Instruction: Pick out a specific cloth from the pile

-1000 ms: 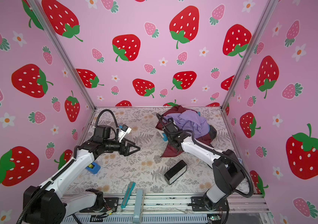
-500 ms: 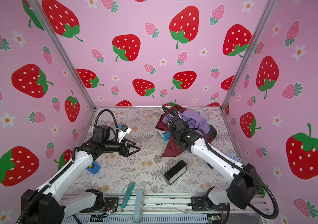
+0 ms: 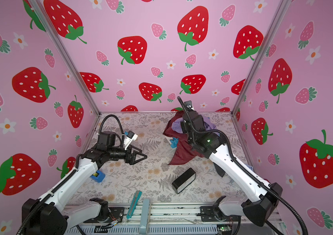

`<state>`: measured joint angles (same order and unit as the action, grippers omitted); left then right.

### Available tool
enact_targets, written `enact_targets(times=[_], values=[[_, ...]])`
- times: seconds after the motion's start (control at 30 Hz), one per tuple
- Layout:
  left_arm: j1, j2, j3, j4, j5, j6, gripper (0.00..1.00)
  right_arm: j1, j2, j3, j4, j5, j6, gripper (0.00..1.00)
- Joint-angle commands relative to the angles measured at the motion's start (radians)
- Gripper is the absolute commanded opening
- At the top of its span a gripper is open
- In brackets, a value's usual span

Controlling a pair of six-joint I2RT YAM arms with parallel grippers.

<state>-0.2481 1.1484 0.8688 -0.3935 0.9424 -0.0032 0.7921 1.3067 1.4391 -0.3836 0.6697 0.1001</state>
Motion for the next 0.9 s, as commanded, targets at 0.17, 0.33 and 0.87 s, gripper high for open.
enact_targets(times=[0.17, 0.33, 0.87], values=[[-0.008, -0.022, 0.033, -0.004, 0.016, 0.020, 0.99, 0.024, -0.018, 0.169, 0.041, -0.028, -0.078, 0.00], [-0.007, -0.026, 0.031, -0.004, 0.015, 0.022, 0.99, 0.043, 0.002, 0.236, 0.048, -0.020, -0.117, 0.00], [-0.008, -0.025, 0.032, -0.002, 0.015, 0.023, 0.99, 0.068, 0.114, 0.541, 0.139, 0.002, -0.304, 0.00]])
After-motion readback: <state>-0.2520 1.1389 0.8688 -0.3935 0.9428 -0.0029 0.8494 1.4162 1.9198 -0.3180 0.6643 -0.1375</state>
